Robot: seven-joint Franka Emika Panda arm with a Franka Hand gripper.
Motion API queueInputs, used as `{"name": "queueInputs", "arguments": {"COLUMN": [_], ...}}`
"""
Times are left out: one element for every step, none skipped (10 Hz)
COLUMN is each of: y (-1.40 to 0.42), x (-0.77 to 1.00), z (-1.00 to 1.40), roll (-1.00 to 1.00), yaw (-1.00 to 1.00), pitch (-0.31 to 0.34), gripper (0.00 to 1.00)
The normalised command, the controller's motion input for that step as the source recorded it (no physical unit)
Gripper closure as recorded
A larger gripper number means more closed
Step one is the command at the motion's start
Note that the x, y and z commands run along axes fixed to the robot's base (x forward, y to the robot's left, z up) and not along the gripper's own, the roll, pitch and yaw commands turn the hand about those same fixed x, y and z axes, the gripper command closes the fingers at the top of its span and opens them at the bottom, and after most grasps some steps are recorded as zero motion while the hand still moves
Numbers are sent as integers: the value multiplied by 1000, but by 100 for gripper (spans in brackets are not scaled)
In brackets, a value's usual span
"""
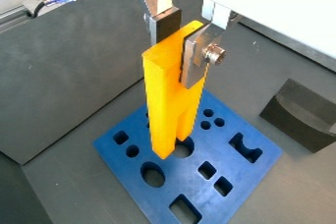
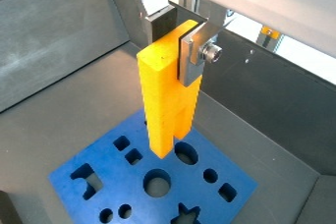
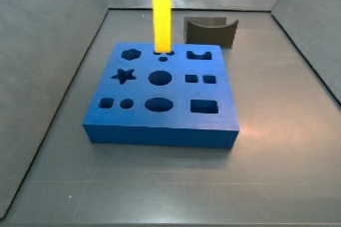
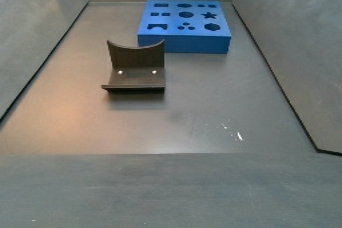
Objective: Insert the double-square object.
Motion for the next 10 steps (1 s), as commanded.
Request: {"name": "queueInputs", "arguments": {"y": [83,226,206,117,103,103,120,20,0,0], "x": [0,0,229,466,466,451,229,34,6,17], "z": [-131,-203,-277,-269,-246,-243,-214,-86,0,0], "roll": [0,0,0,49,64,63,47,3,0,1], "yaw": [-80,-43,-237,-631,-714,-723,-900,-1000,-1000,-1000], "pitch": [0,-10,-10,-17,-14,-9,-10,0,0,0], "gripper": [100,100,100,100,100,100,100,100,100,100]}}
